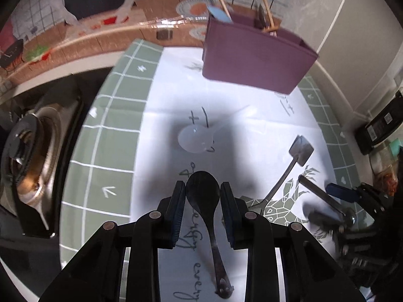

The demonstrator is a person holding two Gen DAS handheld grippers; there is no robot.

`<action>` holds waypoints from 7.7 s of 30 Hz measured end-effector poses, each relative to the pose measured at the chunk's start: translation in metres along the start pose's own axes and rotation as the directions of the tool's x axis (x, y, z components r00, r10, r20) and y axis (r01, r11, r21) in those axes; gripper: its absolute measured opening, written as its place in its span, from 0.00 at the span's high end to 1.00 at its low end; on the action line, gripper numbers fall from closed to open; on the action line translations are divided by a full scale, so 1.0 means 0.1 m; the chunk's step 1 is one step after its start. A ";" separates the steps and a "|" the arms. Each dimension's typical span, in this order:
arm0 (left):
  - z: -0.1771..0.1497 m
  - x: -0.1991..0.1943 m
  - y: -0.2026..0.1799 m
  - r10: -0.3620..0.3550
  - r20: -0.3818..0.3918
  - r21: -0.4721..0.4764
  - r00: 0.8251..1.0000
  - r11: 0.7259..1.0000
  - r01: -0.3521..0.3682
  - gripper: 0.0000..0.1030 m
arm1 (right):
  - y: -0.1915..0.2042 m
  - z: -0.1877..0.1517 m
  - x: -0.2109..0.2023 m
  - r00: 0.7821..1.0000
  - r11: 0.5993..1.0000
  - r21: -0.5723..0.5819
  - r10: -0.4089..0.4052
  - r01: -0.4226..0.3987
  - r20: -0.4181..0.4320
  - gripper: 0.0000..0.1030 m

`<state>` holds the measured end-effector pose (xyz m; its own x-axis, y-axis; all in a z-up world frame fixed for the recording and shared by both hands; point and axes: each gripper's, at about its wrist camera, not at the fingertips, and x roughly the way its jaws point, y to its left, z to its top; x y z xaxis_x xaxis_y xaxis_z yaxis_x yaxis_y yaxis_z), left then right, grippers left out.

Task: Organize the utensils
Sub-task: 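Grasp the metal spatula with the right tool while the left tool grasps the metal spoon, then lift the spatula and spoon over the caddy and release both, then grasp the wooden spoon with the right tool while the left tool grasps the white plastic spoon, then lift both spoons over the caddy and release them inside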

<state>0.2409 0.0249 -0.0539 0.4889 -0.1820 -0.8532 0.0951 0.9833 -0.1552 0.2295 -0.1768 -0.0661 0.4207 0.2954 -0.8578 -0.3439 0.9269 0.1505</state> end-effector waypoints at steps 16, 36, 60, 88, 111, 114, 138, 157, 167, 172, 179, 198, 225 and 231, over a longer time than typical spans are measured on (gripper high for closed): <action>-0.11 -0.26 0.35 -0.021 0.060 -0.098 0.998 0.995 0.026 0.72 | 0.24 0.78 0.54 0.984 0.967 0.194 -0.174 0.163 0.043 0.49; -0.02 -0.47 0.32 -0.080 0.129 -0.065 0.989 0.994 0.089 0.72 | 0.22 0.66 -0.03 0.979 0.994 0.091 -0.080 0.064 0.188 0.71; 0.22 -0.85 -0.17 -0.096 0.203 0.071 0.974 0.994 0.083 0.72 | 0.09 0.50 -0.79 0.922 0.992 0.120 -0.083 0.040 0.378 0.72; 2.37 -0.59 -0.37 -0.162 0.352 0.100 0.922 0.986 0.135 0.72 | -0.48 2.27 -0.92 0.749 0.978 0.149 -0.206 0.144 0.630 0.71; 2.23 -0.42 -0.36 -0.206 0.280 0.113 0.938 0.977 0.181 0.50 | -0.64 2.02 -0.62 0.879 0.990 0.113 -0.123 0.079 0.462 0.69; 2.04 -0.53 -0.30 -0.199 0.267 0.127 0.943 0.977 0.170 0.47 | -0.62 1.85 -0.82 0.876 0.992 0.100 -0.120 0.083 0.466 0.65; 0.44 -0.01 0.20 -0.154 -0.011 0.048 0.988 0.987 0.154 0.45 | -0.03 0.09 0.02 0.978 0.969 -0.240 0.015 -0.065 -0.207 0.77; 0.67 0.53 -0.02 -0.121 -0.061 0.160 0.991 0.979 0.129 0.41 | -0.59 0.28 -0.09 0.992 0.984 0.146 0.115 -0.106 -0.057 0.89; 0.59 0.67 -0.11 -0.221 -0.161 0.154 0.962 0.957 0.246 0.41 | -0.65 0.28 -0.11 0.993 0.976 0.189 0.115 -0.108 -0.025 0.89; 0.51 0.55 -0.30 -0.197 -0.146 0.253 0.970 0.940 0.229 0.41 | -0.64 0.28 -0.09 0.992 0.975 0.192 0.122 -0.115 -0.026 0.89; 0.70 0.74 -0.39 -0.095 -0.181 0.282 0.979 0.949 0.144 0.72 | -0.54 0.29 -0.09 0.994 0.981 0.160 0.111 -0.107 -0.020 0.89; 0.65 0.50 -0.40 -0.145 -0.113 0.146 0.983 0.976 0.161 0.91 | -0.36 0.38 -0.35 0.995 0.991 0.118 0.046 -0.056 0.087 0.89; 1.84 -1.31 -0.29 -0.209 0.659 -0.033 0.723 0.952 0.305 0.91 | -0.40 1.80 -1.95 0.647 0.991 0.124 -0.060 -0.054 0.760 0.89; 1.95 -0.65 -0.30 -0.157 0.645 -0.084 0.748 0.958 0.274 0.91 | -0.57 1.96 -1.35 0.684 0.990 0.136 -0.068 -0.046 0.726 0.89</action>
<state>0.3753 0.0062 0.1032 0.9101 -0.2936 -0.2923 0.1519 0.8928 -0.4240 0.3570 -0.2236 0.1374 0.9208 0.3076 -0.2398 -0.2458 0.9351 0.2555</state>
